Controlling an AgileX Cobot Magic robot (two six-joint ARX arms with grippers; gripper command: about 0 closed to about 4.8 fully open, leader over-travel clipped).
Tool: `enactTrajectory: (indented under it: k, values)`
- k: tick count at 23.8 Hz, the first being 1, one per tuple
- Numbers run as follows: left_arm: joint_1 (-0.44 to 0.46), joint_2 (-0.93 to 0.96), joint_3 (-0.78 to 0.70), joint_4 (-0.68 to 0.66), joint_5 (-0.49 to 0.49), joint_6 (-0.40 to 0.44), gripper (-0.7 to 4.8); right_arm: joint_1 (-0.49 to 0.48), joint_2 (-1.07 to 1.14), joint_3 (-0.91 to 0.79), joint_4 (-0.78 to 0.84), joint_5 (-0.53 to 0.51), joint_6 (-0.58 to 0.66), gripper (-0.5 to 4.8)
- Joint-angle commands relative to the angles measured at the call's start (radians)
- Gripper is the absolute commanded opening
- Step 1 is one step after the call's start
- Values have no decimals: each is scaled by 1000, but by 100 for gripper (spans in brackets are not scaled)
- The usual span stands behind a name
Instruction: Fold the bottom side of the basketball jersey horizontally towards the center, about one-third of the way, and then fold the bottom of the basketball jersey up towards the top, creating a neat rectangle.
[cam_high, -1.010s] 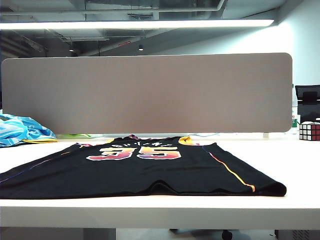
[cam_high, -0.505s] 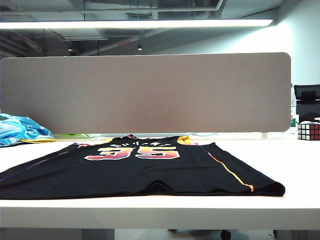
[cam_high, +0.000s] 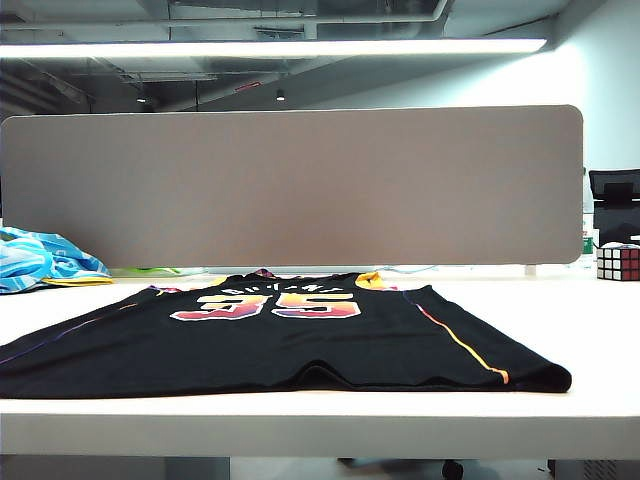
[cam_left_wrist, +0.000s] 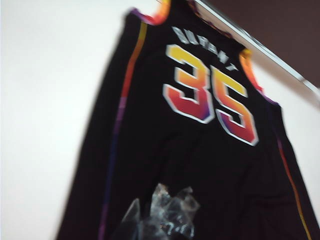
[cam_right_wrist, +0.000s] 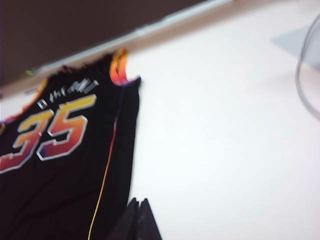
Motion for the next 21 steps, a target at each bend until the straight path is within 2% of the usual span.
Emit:
enactTrajectory:
  k: [1,3,5,6,11,18,19,21]
  values:
    - [0,145,90,36,48,92,-6,0,174,78,18,-70,-22,-6]
    - [5,230,137,35,68,137,-6,0,287,129,8,-132,-49,-6]
    - [51,405,220,32,170,203,-6,0,520,256,-78,-254,-111,-6]
    - [95,498,255,32,259,215,-6,-1,638,325,-139,-299,-140,-6]
    - [222,726,309,20,495,240,-6,1,856,442,-250,-377,-204,-5]
    - [254,933,315,-18,514,266,8,2,981,454,-301,-392,-226,-6]
    - [254,949,315,-35,514,282,42,1,989,454,-315,-392,-244,-6]
    - [254,966,315,-72,504,317,143,0,996,454,-344,-389,-274,-5]
